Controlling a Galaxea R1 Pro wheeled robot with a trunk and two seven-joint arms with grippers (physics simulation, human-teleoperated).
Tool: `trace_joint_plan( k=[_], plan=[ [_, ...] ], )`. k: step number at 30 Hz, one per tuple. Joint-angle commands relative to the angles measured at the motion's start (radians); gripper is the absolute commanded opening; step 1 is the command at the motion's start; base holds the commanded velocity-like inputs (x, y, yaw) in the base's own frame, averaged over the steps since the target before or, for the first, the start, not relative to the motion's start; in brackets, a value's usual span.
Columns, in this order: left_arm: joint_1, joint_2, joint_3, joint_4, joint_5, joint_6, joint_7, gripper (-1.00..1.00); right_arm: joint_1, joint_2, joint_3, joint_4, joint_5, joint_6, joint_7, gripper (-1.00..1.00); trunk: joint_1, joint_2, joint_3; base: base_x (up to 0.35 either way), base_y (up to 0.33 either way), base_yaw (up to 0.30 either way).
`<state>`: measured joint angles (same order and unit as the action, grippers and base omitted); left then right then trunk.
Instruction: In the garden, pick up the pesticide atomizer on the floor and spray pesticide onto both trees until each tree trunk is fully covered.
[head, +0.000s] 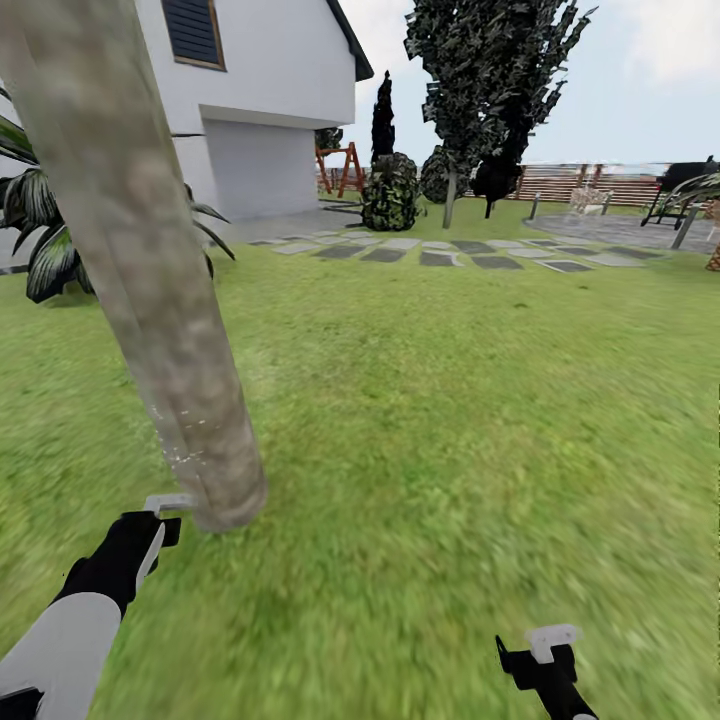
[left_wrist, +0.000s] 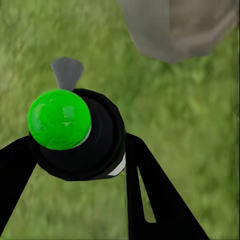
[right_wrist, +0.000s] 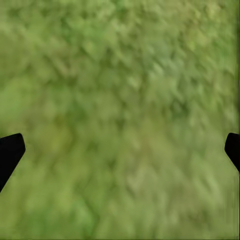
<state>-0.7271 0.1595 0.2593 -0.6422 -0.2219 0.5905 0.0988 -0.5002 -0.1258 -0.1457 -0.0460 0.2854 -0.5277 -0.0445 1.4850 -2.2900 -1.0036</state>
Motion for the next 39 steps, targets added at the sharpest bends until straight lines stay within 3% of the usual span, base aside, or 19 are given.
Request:
trace_joint_plan(
  k=[1, 15, 20, 39],
  plan=[
    [0.000, 0.000, 0.000, -0.001, -0.001, 0.000, 0.000, -1.00, 0.000, 0.000, 0.000, 0.000, 0.000, 0.000, 0.000, 1.00, 0.000, 0.000, 0.000, 0.046, -0.261, 0.000],
    [0.000, 0.000, 0.000, -0.005, -0.001, 0.000, 0.002, -1.00, 0.000, 0.000, 0.000, 0.000, 0.000, 0.000, 0.000, 1.00, 0.000, 0.000, 0.000, 0.019, -0.274, 0.072],
    [0.000, 0.000, 0.000, -0.005, 0.000, 0.000, 0.002, -1.00, 0.000, 0.000, 0.000, 0.000, 0.000, 0.000, 0.000, 1.00, 0.000, 0.000, 0.000, 0.116, -0.275, 0.238],
    [0.000, 0.000, 0.000, -0.005, 0.000, 0.000, 0.002, -1.00, 0.000, 0.000, 0.000, 0.000, 0.000, 0.000, 0.000, 1.00, 0.000, 0.000, 0.000, 0.144, -0.270, 0.036]
  ],
)
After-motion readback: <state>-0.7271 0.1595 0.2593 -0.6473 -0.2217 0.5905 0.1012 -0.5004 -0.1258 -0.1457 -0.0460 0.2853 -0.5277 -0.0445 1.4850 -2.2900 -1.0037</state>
